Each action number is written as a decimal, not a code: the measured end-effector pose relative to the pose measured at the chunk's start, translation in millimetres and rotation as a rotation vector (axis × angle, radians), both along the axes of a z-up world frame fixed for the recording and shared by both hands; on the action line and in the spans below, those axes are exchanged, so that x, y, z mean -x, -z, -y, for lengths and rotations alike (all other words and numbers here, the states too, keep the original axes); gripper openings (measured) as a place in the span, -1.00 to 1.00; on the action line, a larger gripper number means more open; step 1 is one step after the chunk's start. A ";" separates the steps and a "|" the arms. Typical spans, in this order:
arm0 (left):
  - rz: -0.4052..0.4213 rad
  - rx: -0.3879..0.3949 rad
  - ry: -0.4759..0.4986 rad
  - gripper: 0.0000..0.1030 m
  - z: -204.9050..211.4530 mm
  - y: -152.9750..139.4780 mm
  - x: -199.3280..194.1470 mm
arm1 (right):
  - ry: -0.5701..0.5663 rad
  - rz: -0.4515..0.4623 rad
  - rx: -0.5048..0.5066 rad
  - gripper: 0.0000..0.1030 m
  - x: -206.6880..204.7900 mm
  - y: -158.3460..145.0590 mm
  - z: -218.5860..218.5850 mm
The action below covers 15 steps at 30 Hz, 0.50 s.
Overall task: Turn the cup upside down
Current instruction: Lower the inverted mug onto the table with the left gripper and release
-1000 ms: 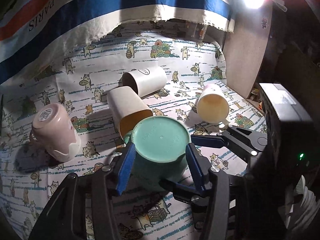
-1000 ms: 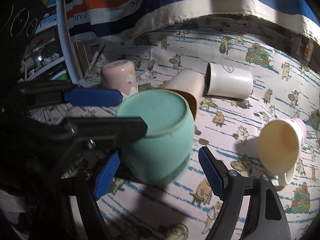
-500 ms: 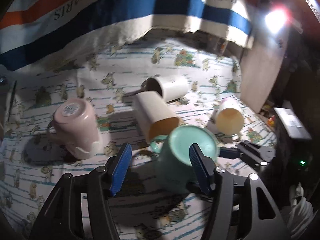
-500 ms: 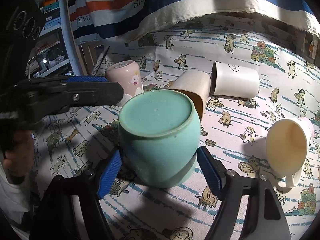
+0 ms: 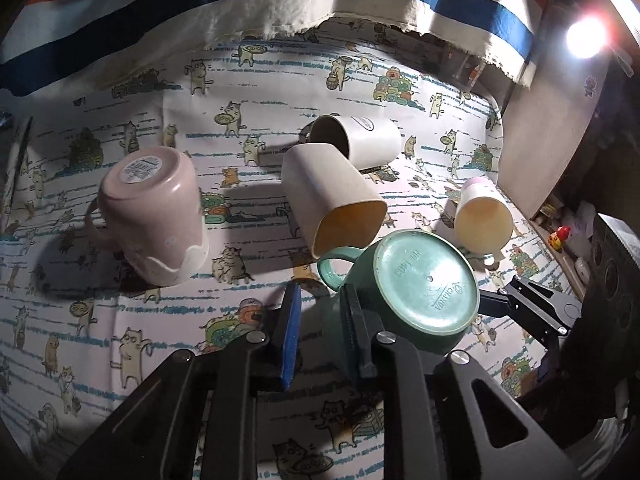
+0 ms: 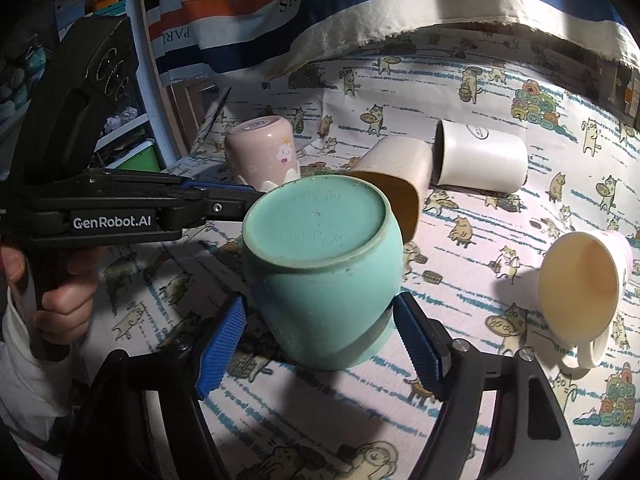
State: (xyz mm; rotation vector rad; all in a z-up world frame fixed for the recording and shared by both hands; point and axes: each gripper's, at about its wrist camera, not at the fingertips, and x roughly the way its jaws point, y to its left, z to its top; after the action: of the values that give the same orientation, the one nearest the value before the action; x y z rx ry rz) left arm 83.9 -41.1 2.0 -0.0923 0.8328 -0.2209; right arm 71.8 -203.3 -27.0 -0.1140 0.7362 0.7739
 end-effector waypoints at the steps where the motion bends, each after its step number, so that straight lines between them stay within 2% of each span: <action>1: 0.005 -0.011 -0.003 -0.66 -0.1 -0.3 2.3 | -0.003 0.000 0.001 0.51 1.5 -0.1 -1.4; 5: -0.003 0.002 -0.006 -0.66 -4.4 1.2 7.8 | -0.002 0.023 0.034 0.50 6.3 0.6 -6.3; 10: 0.002 0.010 0.007 -0.66 -5.1 3.1 18.3 | -0.013 -0.016 -0.008 0.50 8.2 0.0 0.9; 14: 0.053 -0.025 0.001 -0.65 -3.2 0.6 31.9 | 0.059 0.038 -0.004 0.50 17.7 -6.4 14.6; 15: 0.069 -0.038 -0.002 -0.59 -3.0 -0.4 35.0 | 0.090 0.060 -0.004 0.50 19.9 -9.0 18.9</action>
State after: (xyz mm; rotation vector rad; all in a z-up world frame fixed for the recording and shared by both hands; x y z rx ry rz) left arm 48.9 -38.1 2.4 -0.0498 0.7679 -0.2051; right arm 51.9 -222.2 -17.9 -0.0997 0.6783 0.6835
